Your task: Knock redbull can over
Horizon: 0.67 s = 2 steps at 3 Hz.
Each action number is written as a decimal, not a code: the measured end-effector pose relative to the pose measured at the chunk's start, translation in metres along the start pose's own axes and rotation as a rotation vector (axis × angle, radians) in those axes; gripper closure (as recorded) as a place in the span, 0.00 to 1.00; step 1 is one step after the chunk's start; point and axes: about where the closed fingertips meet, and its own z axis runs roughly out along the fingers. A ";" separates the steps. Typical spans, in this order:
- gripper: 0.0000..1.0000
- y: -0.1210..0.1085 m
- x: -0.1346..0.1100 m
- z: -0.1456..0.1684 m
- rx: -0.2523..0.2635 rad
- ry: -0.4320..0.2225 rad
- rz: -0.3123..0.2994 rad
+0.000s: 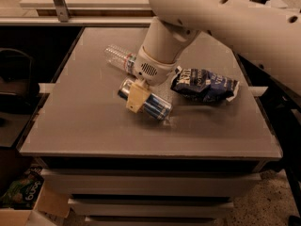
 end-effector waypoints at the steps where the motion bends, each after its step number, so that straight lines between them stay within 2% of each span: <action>1: 1.00 -0.002 0.000 0.000 0.048 0.009 0.019; 2: 0.83 -0.003 0.001 0.005 0.063 0.009 0.036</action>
Offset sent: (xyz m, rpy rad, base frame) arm 0.0059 -0.0008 -0.0098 -0.0358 -0.0458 -0.0840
